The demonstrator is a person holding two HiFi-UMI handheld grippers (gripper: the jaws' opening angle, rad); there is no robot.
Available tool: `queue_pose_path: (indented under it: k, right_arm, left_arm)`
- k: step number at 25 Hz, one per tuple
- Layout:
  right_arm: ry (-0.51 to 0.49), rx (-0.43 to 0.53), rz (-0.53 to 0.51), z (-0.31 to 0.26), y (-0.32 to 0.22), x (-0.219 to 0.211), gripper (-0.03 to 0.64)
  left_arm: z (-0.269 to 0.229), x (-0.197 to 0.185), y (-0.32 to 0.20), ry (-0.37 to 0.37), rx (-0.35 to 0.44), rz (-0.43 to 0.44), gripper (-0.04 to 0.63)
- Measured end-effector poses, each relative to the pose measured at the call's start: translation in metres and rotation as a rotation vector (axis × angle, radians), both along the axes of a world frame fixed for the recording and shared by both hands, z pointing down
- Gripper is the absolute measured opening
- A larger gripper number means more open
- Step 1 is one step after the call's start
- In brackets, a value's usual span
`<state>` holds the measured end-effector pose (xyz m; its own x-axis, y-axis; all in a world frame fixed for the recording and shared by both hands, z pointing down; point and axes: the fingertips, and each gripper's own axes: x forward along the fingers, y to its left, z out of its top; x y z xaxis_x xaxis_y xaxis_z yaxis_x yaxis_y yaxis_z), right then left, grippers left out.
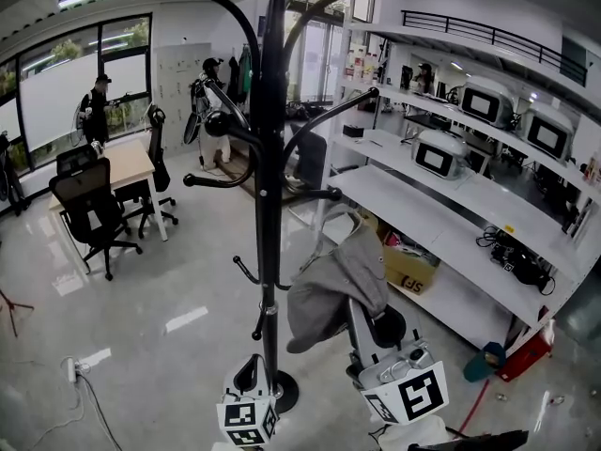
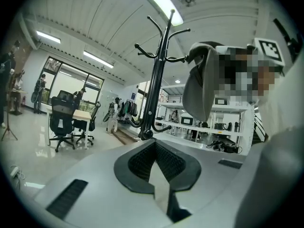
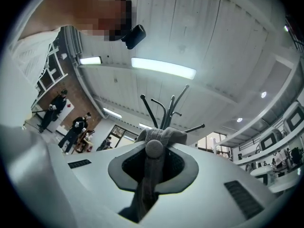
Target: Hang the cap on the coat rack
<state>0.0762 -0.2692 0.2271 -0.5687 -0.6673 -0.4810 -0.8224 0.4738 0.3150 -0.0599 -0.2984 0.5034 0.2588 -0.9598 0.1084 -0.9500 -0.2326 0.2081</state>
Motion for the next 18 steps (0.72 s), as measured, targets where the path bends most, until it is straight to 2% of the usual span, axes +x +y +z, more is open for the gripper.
queue_pose_path:
  k: [8, 18]
  right_arm:
    - [-0.003, 0.054, 0.014, -0.021, -0.013, 0.003, 0.032]
    - [-0.06, -0.003, 0.009, -0.015, -0.051, 0.008, 0.032]
  left_arm:
    - [0.001, -0.006, -0.004, 0.004, -0.003, -0.017, 0.002]
    - [0.0, -0.021, -0.009, -0.009, -0.005, -0.058, 0.002]
